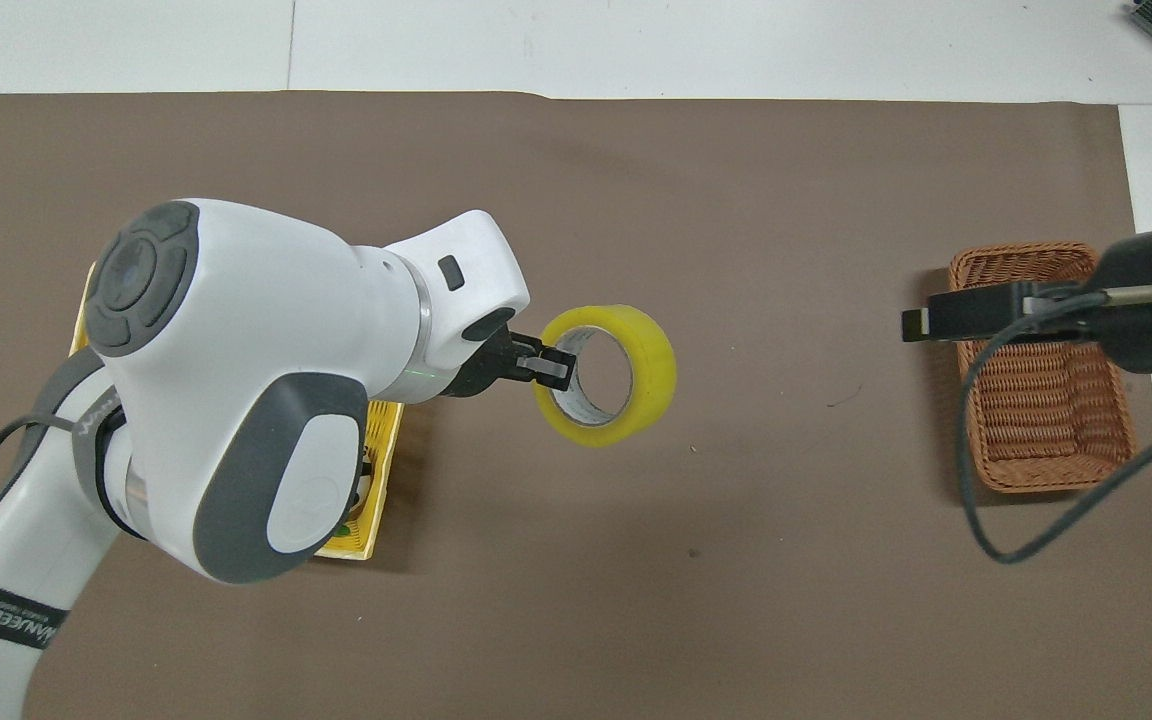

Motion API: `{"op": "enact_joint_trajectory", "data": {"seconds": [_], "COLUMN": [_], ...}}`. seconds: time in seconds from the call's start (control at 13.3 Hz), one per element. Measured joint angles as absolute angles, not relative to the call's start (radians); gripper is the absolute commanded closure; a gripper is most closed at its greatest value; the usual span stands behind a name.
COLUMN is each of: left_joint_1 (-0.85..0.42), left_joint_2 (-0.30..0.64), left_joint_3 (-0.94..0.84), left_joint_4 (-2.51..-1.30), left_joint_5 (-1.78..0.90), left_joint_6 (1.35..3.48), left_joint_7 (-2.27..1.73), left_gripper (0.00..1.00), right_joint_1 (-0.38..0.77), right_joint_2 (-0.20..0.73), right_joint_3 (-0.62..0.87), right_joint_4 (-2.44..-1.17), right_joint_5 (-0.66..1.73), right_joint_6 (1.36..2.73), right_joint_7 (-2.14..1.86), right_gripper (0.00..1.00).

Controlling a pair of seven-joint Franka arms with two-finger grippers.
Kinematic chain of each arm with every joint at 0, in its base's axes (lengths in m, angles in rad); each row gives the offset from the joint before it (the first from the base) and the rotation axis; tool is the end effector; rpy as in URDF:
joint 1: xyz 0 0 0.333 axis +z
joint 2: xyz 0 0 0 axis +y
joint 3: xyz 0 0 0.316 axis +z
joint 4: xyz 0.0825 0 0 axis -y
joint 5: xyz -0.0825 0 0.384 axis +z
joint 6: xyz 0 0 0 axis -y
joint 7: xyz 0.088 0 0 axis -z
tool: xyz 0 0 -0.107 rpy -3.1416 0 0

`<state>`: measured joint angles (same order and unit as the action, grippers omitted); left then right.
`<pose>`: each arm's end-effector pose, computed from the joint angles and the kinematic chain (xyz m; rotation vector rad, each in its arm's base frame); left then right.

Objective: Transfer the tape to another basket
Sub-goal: 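Carry the tape toward the basket while the right gripper reaches toward it, then grasp the tape with the right gripper while the left gripper releases it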

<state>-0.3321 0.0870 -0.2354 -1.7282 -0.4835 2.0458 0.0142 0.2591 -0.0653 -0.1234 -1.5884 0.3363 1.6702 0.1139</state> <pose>0.5061 -0.3470 0.5518 2.5685 -0.5264 0.1193 0.5349 0.1030 0.6669 -2.7782 -0.0175 -0.1422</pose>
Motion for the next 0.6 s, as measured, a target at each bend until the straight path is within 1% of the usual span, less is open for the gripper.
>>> {"op": "enact_joint_trajectory", "data": {"seconds": [0.23,0.38,0.6], "left_joint_1": [-0.330,-0.330,-0.330], "left_joint_2": [0.085,0.078,0.073], "left_joint_3": [-0.229,-0.229,-0.228], "left_joint_4": [-1.728,-1.729,-1.731], "left_joint_5": [-0.555,-0.592,-0.652], "left_joint_6": [2.001,1.978,1.971], "left_joint_7": [0.069,0.094,0.140], "left_gripper": [1.00,1.00,1.00], "right_joint_1": [0.325,0.342,0.374], "right_joint_2": [-0.056,-0.056,-0.056], "right_joint_3": [-0.121,-0.120,-0.120], "right_joint_4": [-1.640,-1.673,-1.728], "right_joint_5": [0.472,0.553,0.592], "right_joint_6": [1.779,1.795,1.841], "right_joint_7": [0.234,0.241,0.217], "right_gripper": [0.00,0.00,0.00]}}
